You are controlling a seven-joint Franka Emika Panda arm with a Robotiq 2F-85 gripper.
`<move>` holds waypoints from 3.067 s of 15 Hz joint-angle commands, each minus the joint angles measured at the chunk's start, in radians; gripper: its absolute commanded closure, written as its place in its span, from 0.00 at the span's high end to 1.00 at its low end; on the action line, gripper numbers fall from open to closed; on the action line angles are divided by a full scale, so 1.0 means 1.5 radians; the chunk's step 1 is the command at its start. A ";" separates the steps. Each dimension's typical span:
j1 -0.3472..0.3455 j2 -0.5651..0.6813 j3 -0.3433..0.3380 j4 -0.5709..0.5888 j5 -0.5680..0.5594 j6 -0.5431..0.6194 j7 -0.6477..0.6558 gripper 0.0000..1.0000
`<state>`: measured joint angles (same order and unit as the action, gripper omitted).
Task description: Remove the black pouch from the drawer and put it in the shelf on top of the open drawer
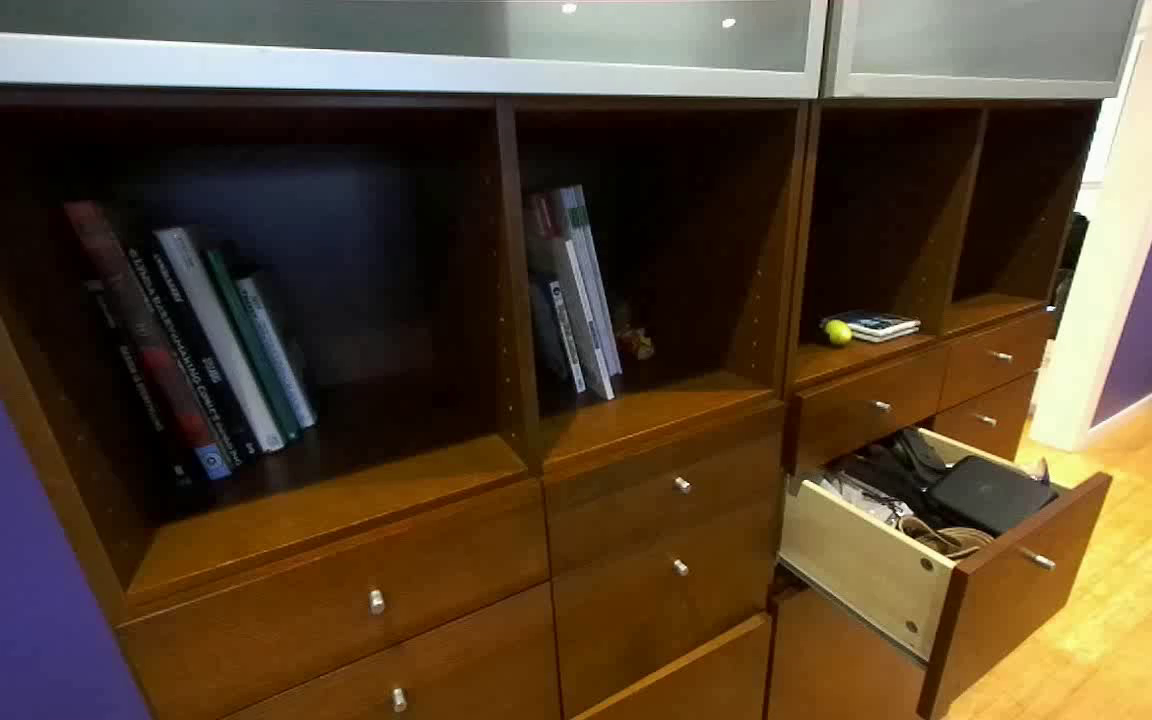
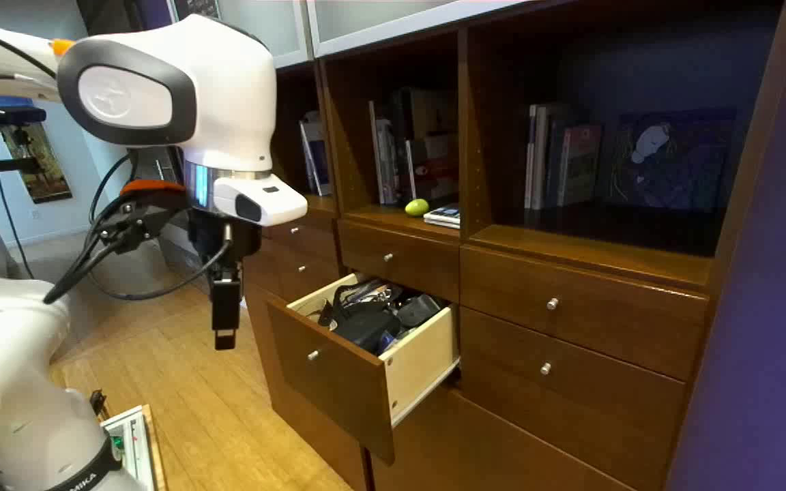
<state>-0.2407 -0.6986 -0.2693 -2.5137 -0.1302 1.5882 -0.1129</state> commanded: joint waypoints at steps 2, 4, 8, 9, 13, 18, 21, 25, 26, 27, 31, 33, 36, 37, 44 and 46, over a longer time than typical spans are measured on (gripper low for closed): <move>-0.001 0.001 0.001 0.002 0.001 -0.002 -0.001 1.00; -0.001 0.001 0.001 0.002 0.001 -0.002 -0.001 1.00; 0.032 0.012 0.010 0.014 -0.001 0.017 -0.046 1.00; 0.050 0.018 0.013 0.022 0.003 0.021 -0.073 1.00; 0.127 0.074 0.016 0.074 0.041 0.032 -0.158 1.00; 0.192 0.173 0.008 0.142 0.067 0.078 -0.306 1.00; 0.205 0.236 0.005 0.178 0.091 0.137 -0.397 1.00; 0.188 0.323 -0.007 0.215 0.171 0.172 -0.528 1.00; 0.178 0.344 -0.008 0.223 0.185 0.175 -0.552 1.00; 0.169 0.364 -0.010 0.234 0.204 0.162 -0.571 1.00; 0.143 0.362 0.018 0.220 0.189 0.172 -0.559 1.00; 0.143 0.367 0.018 0.224 0.191 0.172 -0.561 1.00; 0.136 0.388 0.017 0.233 0.225 0.200 -0.573 1.00; 0.131 0.397 0.018 0.233 0.230 0.214 -0.577 1.00; 0.095 0.467 0.021 0.230 0.330 0.301 -0.649 1.00; 0.083 0.488 0.025 0.230 0.368 0.326 -0.674 1.00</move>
<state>-0.0769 -0.0083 -0.2566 -2.1763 0.3388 2.0290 -1.0604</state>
